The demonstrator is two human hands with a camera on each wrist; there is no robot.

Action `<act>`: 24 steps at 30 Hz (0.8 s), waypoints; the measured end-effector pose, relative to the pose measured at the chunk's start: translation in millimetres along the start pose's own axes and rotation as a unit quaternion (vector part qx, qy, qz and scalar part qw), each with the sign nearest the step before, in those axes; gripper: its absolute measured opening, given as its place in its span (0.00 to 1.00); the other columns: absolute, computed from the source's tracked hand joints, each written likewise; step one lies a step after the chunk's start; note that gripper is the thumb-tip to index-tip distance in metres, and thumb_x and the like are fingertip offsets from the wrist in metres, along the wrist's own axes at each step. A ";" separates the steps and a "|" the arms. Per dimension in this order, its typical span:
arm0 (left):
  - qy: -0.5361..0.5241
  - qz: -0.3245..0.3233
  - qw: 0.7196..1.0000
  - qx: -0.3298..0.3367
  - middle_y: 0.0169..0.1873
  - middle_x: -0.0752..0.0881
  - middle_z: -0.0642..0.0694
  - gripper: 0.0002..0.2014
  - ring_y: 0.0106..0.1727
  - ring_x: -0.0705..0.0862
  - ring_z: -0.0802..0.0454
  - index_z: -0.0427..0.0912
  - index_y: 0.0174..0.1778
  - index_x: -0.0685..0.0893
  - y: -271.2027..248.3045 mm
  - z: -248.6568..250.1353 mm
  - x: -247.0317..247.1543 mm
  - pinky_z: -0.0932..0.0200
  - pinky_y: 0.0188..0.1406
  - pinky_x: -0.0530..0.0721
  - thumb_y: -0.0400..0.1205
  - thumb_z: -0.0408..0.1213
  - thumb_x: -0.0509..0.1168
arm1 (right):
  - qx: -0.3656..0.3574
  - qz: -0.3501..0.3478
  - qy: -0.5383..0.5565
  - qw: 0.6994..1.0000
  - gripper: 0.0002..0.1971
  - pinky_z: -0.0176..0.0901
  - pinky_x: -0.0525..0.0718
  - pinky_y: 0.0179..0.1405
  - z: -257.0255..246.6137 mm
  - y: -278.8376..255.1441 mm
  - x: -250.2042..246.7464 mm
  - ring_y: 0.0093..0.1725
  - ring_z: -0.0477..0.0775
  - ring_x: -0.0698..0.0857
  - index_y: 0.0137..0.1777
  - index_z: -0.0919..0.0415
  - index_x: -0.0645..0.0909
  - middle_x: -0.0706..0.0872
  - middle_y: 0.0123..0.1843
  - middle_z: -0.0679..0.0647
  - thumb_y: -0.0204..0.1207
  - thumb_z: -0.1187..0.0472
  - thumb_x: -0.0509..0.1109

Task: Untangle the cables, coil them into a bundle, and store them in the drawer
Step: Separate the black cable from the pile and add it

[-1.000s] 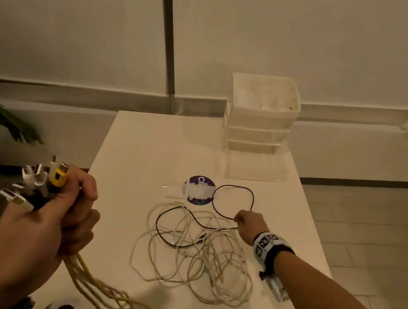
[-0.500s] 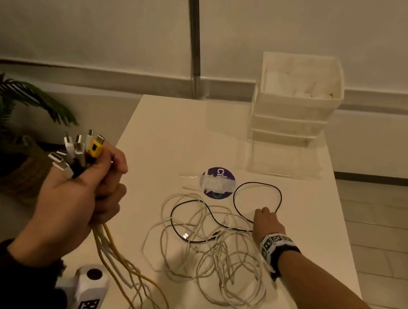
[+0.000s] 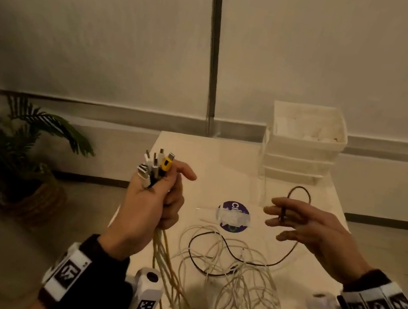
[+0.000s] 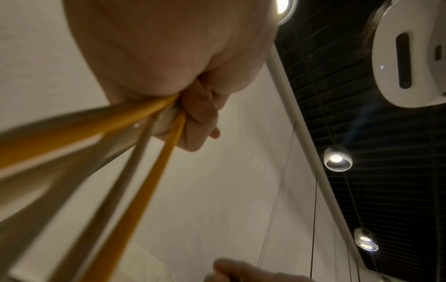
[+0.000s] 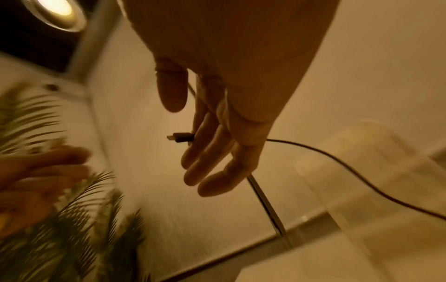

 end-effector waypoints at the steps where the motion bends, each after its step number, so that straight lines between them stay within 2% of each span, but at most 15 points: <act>1: -0.005 -0.002 1.000 0.001 0.30 0.60 0.42 0.17 0.24 0.53 0.51 0.37 0.54 0.84 0.4 2.6 -0.2 0.62 0.21 0.52 0.84 0.46 0.57 | -0.049 -0.014 -0.080 0.995 0.29 0.48 0.86 0.55 -12.5 -6.7 11.3 0.58 0.49 0.88 0.67 0.55 0.79 0.89 0.60 0.48 0.75 0.83 0.56; 3: -0.015 -0.008 1.000 -0.001 0.34 0.65 0.41 0.17 0.26 0.52 0.48 0.42 0.62 0.85 0.9 7.6 -2.3 0.60 0.22 0.52 0.86 0.44 0.56 | -0.185 0.020 -0.292 0.938 0.20 0.34 0.83 0.53 -41.0 -19.2 33.9 0.54 0.36 0.88 0.66 0.46 0.78 0.89 0.56 0.34 0.80 0.68 0.63; 5: -0.034 -0.021 0.999 -0.003 0.36 0.72 0.45 0.17 0.27 0.56 0.50 0.48 0.67 0.84 -0.4 10.4 -5.7 0.60 0.23 0.54 0.87 0.41 0.55 | -0.262 0.045 -0.417 0.869 0.11 0.31 0.82 0.43 -67.4 -29.6 58.4 0.44 0.33 0.87 0.60 0.40 0.78 0.88 0.46 0.31 0.81 0.48 0.59; 6: -0.044 -0.029 0.999 -0.001 0.38 0.74 0.46 0.17 0.27 0.59 0.51 0.49 0.67 0.84 -2.0 11.9 -7.7 0.59 0.23 0.56 0.87 0.42 0.56 | -0.282 0.047 -0.448 0.847 0.11 0.33 0.81 0.37 -77.1 -33.4 69.2 0.41 0.37 0.86 0.58 0.40 0.78 0.86 0.42 0.32 0.81 0.46 0.57; 9: -0.051 -0.062 0.997 0.014 0.46 0.77 0.42 0.19 0.33 0.70 0.51 0.48 0.69 0.84 -8.3 13.5 -11.7 0.56 0.27 0.70 0.84 0.46 0.59 | -0.320 0.121 -0.513 0.787 0.11 0.37 0.69 0.28 -104.3 -44.9 92.1 0.39 0.51 0.72 0.55 0.45 0.82 0.73 0.39 0.44 0.79 0.50 0.61; 12: -0.069 -0.086 0.994 0.009 0.50 0.80 0.40 0.20 0.41 0.78 0.48 0.45 0.71 0.82 -16.2 14.0 -15.5 0.52 0.38 0.78 0.85 0.46 0.58 | -0.305 0.216 -0.526 0.764 0.06 0.47 0.67 0.36 -126.2 -60.9 109.8 0.45 0.55 0.68 0.50 0.50 0.87 0.71 0.42 0.51 0.76 0.58 0.71; 14: -0.077 -0.095 0.992 0.008 0.52 0.81 0.40 0.22 0.47 0.80 0.46 0.43 0.72 0.82 -20.9 14.8 -17.2 0.52 0.43 0.81 0.85 0.47 0.57 | -0.282 0.227 -0.503 0.785 0.02 0.45 0.67 0.38 -137.5 -69.5 121.8 0.43 0.44 0.74 0.45 0.49 0.83 0.76 0.38 0.44 0.78 0.55 0.69; 15: -0.080 -0.101 0.992 0.010 0.53 0.81 0.40 0.23 0.50 0.81 0.45 0.42 0.72 0.81 -23.3 15.7 -17.0 0.51 0.45 0.82 0.85 0.47 0.56 | -0.244 0.226 -0.470 0.818 0.07 0.40 0.69 0.34 -139.1 -70.3 125.4 0.39 0.41 0.78 0.40 0.48 0.78 0.78 0.32 0.41 0.79 0.51 0.66; 16: -0.083 -0.106 0.991 0.010 0.54 0.81 0.39 0.23 0.53 0.82 0.44 0.42 0.72 0.81 -25.8 16.4 -16.8 0.50 0.48 0.83 0.85 0.47 0.56 | -0.199 0.224 -0.423 0.855 0.10 0.38 0.72 0.29 -137.2 -68.6 127.3 0.33 0.42 0.80 0.37 0.48 0.75 0.79 0.25 0.44 0.77 0.47 0.66; 18: -0.098 -0.116 0.988 0.006 0.56 0.83 0.39 0.23 0.58 0.84 0.42 0.42 0.72 0.81 -30.6 15.8 -14.6 0.47 0.54 0.84 0.85 0.48 0.55 | -0.113 0.222 -0.225 0.942 0.16 0.42 0.70 0.21 -126.7 -63.6 129.4 0.20 0.49 0.73 0.33 0.56 0.74 0.77 0.22 0.52 0.75 0.47 0.69; 19: -0.108 -0.119 0.987 0.002 0.57 0.83 0.39 0.23 0.60 0.84 0.41 0.43 0.72 0.81 -33.5 15.5 -12.5 0.45 0.58 0.84 0.85 0.48 0.55 | -0.069 0.201 -0.063 0.975 0.17 0.42 0.65 0.19 -118.3 -61.4 134.1 0.18 0.50 0.66 0.33 0.61 0.73 0.72 0.22 0.53 0.75 0.49 0.69; 20: -0.116 -0.120 0.986 -0.001 0.58 0.83 0.38 0.24 0.63 0.84 0.40 0.42 0.73 0.80 -36.3 15.7 -9.9 0.42 0.61 0.83 0.84 0.49 0.56 | -0.036 0.164 0.107 0.980 0.16 0.42 0.60 0.19 -110.5 -58.8 142.4 0.18 0.51 0.62 0.35 0.63 0.74 0.69 0.25 0.57 0.78 0.52 0.66; 21: -0.124 -0.120 0.985 -0.005 0.59 0.83 0.37 0.25 0.64 0.84 0.39 0.41 0.73 0.80 -38.5 15.0 -7.3 0.40 0.63 0.82 0.84 0.49 0.58 | -0.014 0.133 0.237 0.962 0.13 0.42 0.59 0.19 -106.6 -57.9 151.7 0.19 0.50 0.61 0.39 0.64 0.76 0.67 0.27 0.57 0.80 0.56 0.63; 22: -0.130 -0.119 0.984 -0.010 0.60 0.83 0.37 0.26 0.66 0.83 0.38 0.40 0.73 0.79 -40.9 14.2 -4.5 0.39 0.65 0.82 0.83 0.50 0.59 | -0.008 0.114 0.310 0.944 0.10 0.42 0.61 0.19 -104.3 -58.5 160.3 0.20 0.49 0.62 0.43 0.65 0.78 0.69 0.28 0.57 0.81 0.60 0.60; 24: -0.139 -0.116 0.983 -0.022 0.61 0.85 0.37 0.26 0.64 0.84 0.38 0.38 0.73 0.79 -44.7 12.8 -0.6 0.43 0.59 0.85 0.83 0.49 0.59 | -0.037 0.097 0.335 0.937 0.11 0.41 0.68 0.21 -99.6 -58.6 174.7 0.25 0.51 0.69 0.49 0.66 0.83 0.75 0.31 0.57 0.80 0.66 0.59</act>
Point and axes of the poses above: each hand's wrist, its own y-axis towards the middle knuckle, its own x-axis out of the palm, z = x × y, the point moved 4 cm from there along y, towards the middle knuckle
